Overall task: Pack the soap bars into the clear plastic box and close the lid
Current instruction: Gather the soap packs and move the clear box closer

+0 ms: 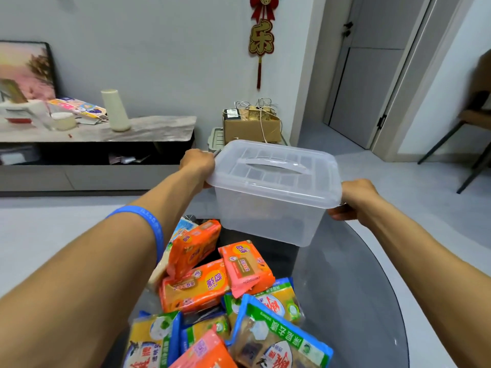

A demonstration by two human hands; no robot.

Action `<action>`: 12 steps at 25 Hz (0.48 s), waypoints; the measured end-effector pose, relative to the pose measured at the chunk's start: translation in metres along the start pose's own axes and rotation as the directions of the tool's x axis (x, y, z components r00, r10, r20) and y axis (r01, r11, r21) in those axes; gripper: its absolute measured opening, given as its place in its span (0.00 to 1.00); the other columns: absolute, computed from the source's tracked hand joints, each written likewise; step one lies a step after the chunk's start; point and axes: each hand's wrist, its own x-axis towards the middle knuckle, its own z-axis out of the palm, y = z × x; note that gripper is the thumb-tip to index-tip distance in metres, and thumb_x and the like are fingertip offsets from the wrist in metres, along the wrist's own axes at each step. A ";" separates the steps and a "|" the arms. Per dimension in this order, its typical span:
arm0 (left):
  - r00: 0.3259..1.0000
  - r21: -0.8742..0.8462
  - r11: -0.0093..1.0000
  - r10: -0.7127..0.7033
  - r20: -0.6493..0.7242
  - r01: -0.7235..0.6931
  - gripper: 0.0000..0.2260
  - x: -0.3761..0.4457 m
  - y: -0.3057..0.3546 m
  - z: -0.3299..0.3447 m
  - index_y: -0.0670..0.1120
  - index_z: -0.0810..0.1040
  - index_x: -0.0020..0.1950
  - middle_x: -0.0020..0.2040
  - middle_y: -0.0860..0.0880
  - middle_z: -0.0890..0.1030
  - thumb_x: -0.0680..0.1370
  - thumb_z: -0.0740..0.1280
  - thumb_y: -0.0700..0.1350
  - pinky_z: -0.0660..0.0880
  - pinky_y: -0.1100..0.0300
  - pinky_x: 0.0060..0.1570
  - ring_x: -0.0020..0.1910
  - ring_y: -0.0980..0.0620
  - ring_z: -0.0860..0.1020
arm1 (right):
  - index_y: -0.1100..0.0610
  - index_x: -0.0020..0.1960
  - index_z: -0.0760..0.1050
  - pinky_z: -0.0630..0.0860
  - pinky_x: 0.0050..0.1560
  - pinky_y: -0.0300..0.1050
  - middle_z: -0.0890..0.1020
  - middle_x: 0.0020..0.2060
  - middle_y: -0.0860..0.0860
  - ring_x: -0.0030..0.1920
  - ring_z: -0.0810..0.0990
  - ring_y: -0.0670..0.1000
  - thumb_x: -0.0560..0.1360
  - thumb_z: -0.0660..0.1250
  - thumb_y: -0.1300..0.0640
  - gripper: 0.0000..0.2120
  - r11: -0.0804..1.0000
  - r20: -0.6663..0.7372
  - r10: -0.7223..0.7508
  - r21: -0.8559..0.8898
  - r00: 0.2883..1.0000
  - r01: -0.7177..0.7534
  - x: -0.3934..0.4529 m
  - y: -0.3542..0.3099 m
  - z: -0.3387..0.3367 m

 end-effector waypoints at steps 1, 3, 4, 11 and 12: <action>0.999 -0.041 0.999 -0.036 -0.010 0.036 0.07 -0.002 -0.003 -0.004 0.41 0.79 0.49 0.51 0.39 0.81 0.75 0.63 0.39 0.74 0.58 0.22 0.36 0.42 0.78 | 0.58 0.35 0.73 0.76 0.31 0.47 0.76 0.28 0.57 0.29 0.73 0.56 0.64 0.64 0.64 0.02 0.998 -0.057 -0.022 -0.056 0.998 0.019 -0.001 -0.002 -0.003; 0.995 -0.008 0.999 -0.048 -0.088 0.047 0.06 -0.006 -0.012 -0.015 0.41 0.79 0.47 0.51 0.41 0.82 0.74 0.64 0.37 0.79 0.53 0.32 0.38 0.41 0.80 | 0.55 0.42 0.75 0.73 0.36 0.46 0.78 0.39 0.54 0.38 0.74 0.57 0.70 0.63 0.55 0.05 0.943 -0.250 -0.273 -0.261 0.929 0.207 -0.005 -0.004 -0.011; 0.987 0.102 0.995 0.035 -0.154 -0.019 0.07 -0.009 -0.017 -0.020 0.42 0.79 0.50 0.52 0.42 0.82 0.74 0.64 0.40 0.79 0.52 0.40 0.43 0.42 0.81 | 0.54 0.47 0.76 0.70 0.39 0.46 0.79 0.44 0.51 0.42 0.74 0.55 0.73 0.62 0.50 0.09 0.859 -0.259 -0.476 -0.341 0.840 0.382 -0.009 -0.006 -0.011; 0.649 0.510 0.475 0.721 0.243 -0.718 0.15 -0.090 -0.015 -0.013 0.48 0.73 0.61 0.61 0.45 0.74 0.75 0.64 0.48 0.68 0.50 0.57 0.59 0.45 0.71 | 0.53 0.55 0.76 0.72 0.52 0.52 0.77 0.51 0.51 0.52 0.73 0.54 0.72 0.70 0.44 0.16 0.178 0.447 -0.712 -0.631 0.542 0.755 -0.059 -0.025 0.039; 0.648 0.548 0.420 0.687 0.328 -0.723 0.17 -0.097 -0.017 -0.016 0.49 0.72 0.63 0.63 0.46 0.73 0.75 0.65 0.48 0.68 0.49 0.58 0.61 0.45 0.70 | 0.53 0.53 0.76 0.73 0.51 0.52 0.76 0.49 0.50 0.50 0.73 0.54 0.72 0.72 0.47 0.14 0.238 0.422 -0.725 -0.588 0.545 0.773 -0.062 -0.026 0.040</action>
